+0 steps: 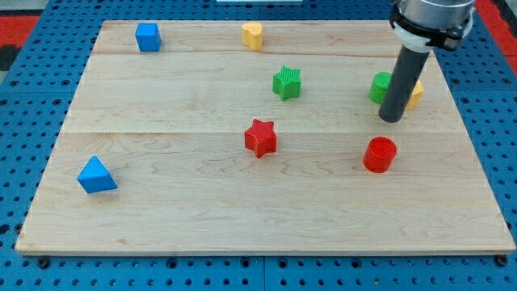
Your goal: Move green circle to the top right of the board
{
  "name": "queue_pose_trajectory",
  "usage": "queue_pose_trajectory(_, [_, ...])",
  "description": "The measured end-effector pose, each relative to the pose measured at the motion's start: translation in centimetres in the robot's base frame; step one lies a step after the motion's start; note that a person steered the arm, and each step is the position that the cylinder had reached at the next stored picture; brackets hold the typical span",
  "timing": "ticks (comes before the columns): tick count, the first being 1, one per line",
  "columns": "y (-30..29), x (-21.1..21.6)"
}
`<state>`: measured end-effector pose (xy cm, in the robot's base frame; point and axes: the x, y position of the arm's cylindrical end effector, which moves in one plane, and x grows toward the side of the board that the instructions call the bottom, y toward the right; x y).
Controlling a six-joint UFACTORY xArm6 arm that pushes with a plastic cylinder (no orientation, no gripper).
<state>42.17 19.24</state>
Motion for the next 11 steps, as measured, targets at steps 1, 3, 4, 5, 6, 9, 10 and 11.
queue_pose_trajectory(1, [0.7,-2.9])
queue_pose_trajectory(3, [-1.7,-8.9])
queue_pose_trajectory(4, [-1.8,-11.3])
queue_pose_trajectory(5, [-1.8,-12.0])
queue_pose_trajectory(6, [-3.2,-13.0])
queue_pose_trajectory(9, [-1.7,-16.8])
queue_pose_trajectory(10, [-1.7,-15.7])
queue_pose_trajectory(11, [-1.6,-15.6])
